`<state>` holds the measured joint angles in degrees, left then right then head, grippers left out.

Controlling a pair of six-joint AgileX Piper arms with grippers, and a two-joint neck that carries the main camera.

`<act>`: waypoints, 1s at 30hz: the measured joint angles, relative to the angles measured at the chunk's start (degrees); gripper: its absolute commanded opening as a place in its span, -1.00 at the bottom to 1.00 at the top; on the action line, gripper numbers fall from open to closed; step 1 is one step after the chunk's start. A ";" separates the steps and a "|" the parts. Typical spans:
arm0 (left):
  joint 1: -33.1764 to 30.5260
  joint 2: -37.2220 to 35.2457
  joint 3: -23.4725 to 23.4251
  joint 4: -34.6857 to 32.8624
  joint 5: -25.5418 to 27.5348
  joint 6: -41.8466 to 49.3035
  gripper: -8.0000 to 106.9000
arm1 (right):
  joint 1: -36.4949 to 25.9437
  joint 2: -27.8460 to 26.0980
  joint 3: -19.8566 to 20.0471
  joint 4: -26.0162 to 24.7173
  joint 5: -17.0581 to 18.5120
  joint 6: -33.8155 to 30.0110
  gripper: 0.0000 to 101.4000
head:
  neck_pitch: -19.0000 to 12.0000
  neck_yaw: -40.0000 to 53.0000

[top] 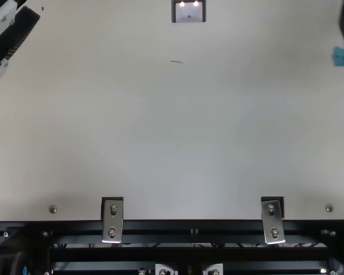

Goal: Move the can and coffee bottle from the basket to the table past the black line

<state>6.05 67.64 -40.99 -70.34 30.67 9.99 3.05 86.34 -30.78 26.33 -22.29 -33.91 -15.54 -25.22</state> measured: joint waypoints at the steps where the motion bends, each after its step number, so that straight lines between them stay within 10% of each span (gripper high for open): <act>1: 0.00 0.00 0.00 0.00 0.00 0.00 0.71 | -1.30 -0.36 0.35 -1.39 0.35 0.88 -1.00 | 0.59 -0.59; 30: 0.00 0.00 0.00 0.00 0.00 0.00 0.71 | -36.95 3.45 4.45 -36.30 -1.57 22.96 -1.00 | -1.17 -13.78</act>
<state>6.05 67.64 -40.99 -70.34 30.67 9.99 -33.90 89.79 -26.33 -9.98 -23.86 -10.95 -16.72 -39.00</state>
